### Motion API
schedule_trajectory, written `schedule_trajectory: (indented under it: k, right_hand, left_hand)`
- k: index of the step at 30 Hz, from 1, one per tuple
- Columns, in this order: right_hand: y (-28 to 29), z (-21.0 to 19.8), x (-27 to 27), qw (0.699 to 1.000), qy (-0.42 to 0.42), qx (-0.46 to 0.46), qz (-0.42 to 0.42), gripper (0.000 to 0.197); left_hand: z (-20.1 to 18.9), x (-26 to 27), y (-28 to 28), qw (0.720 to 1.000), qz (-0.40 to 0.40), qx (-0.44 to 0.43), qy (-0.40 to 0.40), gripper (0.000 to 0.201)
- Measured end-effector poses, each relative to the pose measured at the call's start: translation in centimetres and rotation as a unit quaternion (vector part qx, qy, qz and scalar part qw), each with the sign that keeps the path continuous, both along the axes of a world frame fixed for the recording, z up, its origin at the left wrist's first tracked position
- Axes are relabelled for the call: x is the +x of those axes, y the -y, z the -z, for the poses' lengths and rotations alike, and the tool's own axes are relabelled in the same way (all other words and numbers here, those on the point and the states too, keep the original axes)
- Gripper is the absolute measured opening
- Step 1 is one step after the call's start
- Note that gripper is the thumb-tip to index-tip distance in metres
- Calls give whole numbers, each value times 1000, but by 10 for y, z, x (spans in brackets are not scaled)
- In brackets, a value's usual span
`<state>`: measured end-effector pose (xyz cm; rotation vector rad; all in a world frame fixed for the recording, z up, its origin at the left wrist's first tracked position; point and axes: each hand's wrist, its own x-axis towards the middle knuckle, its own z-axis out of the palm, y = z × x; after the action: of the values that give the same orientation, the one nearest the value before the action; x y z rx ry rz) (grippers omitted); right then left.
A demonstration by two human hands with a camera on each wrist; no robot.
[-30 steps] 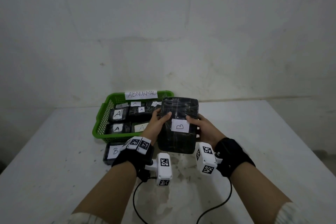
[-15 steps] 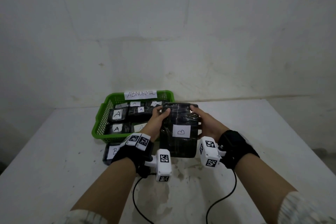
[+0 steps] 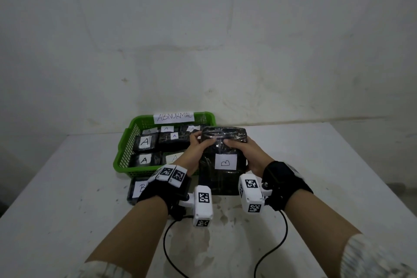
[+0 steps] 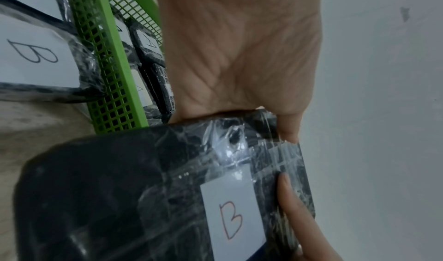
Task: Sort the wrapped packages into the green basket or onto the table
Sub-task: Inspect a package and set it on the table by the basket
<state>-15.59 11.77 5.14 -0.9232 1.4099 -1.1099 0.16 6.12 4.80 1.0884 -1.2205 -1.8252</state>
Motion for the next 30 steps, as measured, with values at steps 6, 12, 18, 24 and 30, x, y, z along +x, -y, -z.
schedule_trajectory:
  k: [6, 12, 18, 24, 30]
  right_hand:
    - [1, -3, 3, 997, -46, -18, -56, 43]
    - [3, -4, 8, 998, -39, -1, -58, 42]
    - [9, -3, 10, 999, 9, 50, -12, 56]
    - [8, -10, 13, 999, -16, -4, -41, 52]
    - [11, -7, 12, 997, -32, -66, 19, 12]
  left_hand:
    - [3, 5, 4, 999, -28, -19, -1, 56]
    - [9, 11, 6, 999, -32, -12, 10, 54]
    - [11, 14, 11, 995, -50, -56, 65, 56]
    - [9, 15, 18, 951, -161, -152, 216, 32]
    - [-7, 10, 4, 999, -24, -16, -30, 45]
